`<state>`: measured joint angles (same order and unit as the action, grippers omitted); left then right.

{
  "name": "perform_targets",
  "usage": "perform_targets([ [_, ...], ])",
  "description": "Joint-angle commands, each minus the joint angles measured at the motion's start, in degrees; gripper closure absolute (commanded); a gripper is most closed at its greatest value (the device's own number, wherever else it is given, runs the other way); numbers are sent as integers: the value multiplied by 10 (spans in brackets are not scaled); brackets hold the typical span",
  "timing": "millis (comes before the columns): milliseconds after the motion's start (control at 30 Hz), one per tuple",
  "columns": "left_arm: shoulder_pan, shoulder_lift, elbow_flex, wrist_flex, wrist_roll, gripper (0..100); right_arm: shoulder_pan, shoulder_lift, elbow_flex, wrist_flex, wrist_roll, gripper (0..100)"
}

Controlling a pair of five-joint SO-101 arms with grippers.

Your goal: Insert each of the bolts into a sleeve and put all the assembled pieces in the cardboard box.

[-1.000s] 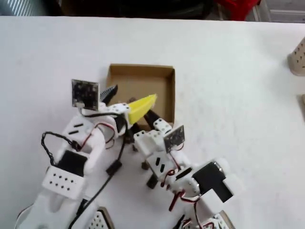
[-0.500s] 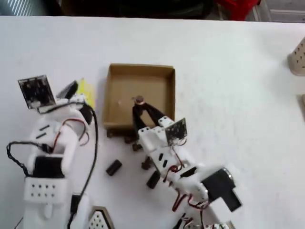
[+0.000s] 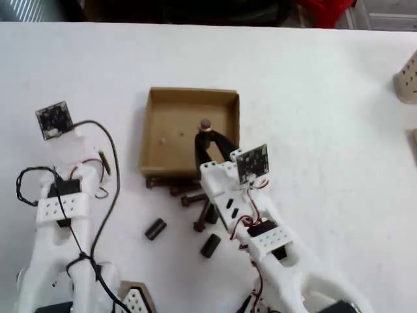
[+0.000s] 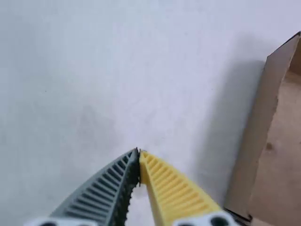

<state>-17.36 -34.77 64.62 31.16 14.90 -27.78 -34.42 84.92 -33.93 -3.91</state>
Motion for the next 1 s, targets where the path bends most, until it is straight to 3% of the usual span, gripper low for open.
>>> perform_targets([
  [0,-7,18,14,-55,-68,976,28,-114,-90,249,-1,982],
  [133,-5,15,55,-56,-135,976,68,-131,-210,486,2,981],
  [233,-5,3,64,-52,-157,977,80,-108,-283,571,2,981],
  [433,5,-84,125,-57,-170,977,82,-35,-335,575,2,981],
  [567,32,-162,174,-57,-244,977,87,41,-398,585,46,981],
  [700,40,-227,210,-57,-259,976,93,124,-508,665,115,981],
  [967,40,-265,230,-56,-259,976,88,307,-681,756,120,981],
])
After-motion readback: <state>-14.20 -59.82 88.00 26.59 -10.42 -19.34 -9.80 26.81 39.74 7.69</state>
